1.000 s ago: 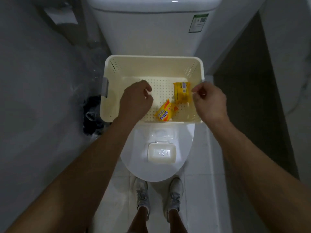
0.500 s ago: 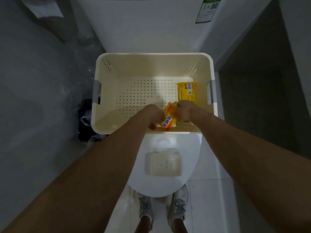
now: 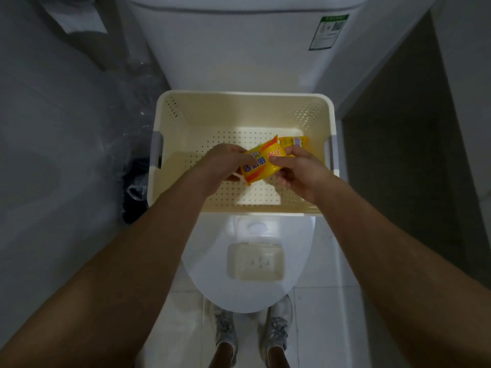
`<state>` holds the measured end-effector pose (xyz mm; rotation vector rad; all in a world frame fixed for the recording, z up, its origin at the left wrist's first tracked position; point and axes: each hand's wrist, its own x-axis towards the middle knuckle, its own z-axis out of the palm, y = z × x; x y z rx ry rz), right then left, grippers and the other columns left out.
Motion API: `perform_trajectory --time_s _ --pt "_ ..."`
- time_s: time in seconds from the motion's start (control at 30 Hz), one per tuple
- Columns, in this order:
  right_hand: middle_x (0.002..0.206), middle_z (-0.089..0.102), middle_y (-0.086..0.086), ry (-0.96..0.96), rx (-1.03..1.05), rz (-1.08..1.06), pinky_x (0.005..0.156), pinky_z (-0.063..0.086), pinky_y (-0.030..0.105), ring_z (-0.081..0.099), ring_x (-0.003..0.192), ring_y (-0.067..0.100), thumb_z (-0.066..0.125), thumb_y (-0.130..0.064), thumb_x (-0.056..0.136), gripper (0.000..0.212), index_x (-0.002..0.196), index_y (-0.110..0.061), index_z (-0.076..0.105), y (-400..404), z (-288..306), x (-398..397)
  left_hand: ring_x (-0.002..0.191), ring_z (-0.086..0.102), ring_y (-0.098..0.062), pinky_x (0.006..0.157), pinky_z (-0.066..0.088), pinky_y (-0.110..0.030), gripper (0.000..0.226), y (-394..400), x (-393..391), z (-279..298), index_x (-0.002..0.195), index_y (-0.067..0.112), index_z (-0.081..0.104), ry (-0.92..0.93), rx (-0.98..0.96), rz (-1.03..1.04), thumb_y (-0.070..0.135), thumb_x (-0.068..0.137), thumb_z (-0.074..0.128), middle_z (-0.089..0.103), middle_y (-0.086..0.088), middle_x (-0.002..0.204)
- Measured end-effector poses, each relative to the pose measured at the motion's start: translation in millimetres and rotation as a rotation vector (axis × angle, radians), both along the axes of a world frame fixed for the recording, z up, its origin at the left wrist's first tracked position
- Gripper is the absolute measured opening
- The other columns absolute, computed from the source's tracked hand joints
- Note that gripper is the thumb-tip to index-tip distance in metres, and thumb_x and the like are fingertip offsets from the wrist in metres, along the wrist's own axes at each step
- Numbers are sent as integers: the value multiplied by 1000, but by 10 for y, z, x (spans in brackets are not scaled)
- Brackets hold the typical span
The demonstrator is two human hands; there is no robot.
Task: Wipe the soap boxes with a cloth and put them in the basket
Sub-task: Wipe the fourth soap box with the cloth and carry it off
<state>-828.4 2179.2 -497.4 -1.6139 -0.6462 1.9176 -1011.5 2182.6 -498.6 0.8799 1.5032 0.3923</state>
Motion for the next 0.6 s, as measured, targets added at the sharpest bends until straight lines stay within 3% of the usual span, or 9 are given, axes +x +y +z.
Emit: perform_trajectory --time_s 0.13,0.23,0.33,0.43,0.5,0.6 --pt "87 67 5 75 31 -78 64 52 26 60 76 16 73 -15 88 15 90 -20 59 -52 235 -60 91 69 -21 79 53 -35 25 -108 -42 291 106 11 70 -73 68 22 24 84 72 75 -5 97" --pt "87 71 3 106 44 -105 67 55 27 66 84 18 73 -20 89 14 91 -18 59 -120 423 -104 89 72 -26 76 58 -34 22 -314 15 420 104 4 66 -215 53 204 11 84 73 75 -11 97" --pt "94 69 5 -5 66 52 74 50 29 63 89 17 73 -20 88 15 98 -17 63 -253 573 -107 92 73 -30 80 60 -38 28 -576 126 490 111 -5 62 -429 38 444 -3 84 70 72 -18 102" --pt "92 73 3 -114 100 132 82 53 33 66 88 16 75 -12 85 13 94 -20 68 -363 657 -59 97 72 -24 84 58 -35 25 -798 184 498 109 3 68 -418 91 401 1 84 71 74 -13 105" --pt "92 74 2 -72 97 126 74 56 29 68 86 16 73 -9 86 14 94 -20 69 -392 705 -5 100 69 -23 87 56 -36 24 -881 154 530 107 9 70 -355 61 359 11 84 74 74 -8 107" --pt "91 76 1 -59 89 164 62 56 26 70 83 17 72 -8 87 17 96 -22 73 -418 788 95 100 69 -23 78 57 -36 35 -926 24 599 118 15 65 -327 44 420 25 85 74 73 -4 110"
